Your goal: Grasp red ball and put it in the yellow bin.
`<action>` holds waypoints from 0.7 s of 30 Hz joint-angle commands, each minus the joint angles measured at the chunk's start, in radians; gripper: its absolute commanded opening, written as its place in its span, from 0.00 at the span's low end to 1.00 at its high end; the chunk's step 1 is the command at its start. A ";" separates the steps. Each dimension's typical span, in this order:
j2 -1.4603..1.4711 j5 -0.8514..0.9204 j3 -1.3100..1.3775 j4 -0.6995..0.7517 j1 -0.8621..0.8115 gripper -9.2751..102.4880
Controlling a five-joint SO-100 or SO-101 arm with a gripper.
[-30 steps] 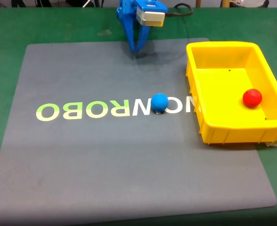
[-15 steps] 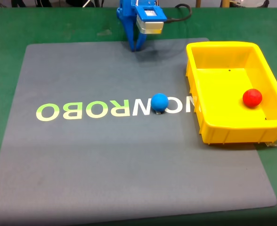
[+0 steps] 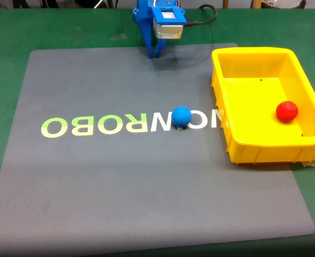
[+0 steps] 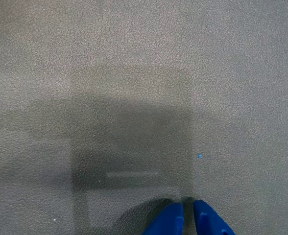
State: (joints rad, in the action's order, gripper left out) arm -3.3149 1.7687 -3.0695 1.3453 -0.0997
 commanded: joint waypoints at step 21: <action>-0.008 -0.005 -0.031 0.021 0.002 0.08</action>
State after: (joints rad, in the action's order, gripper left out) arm -3.3149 1.7549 -3.0695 1.3484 -0.0920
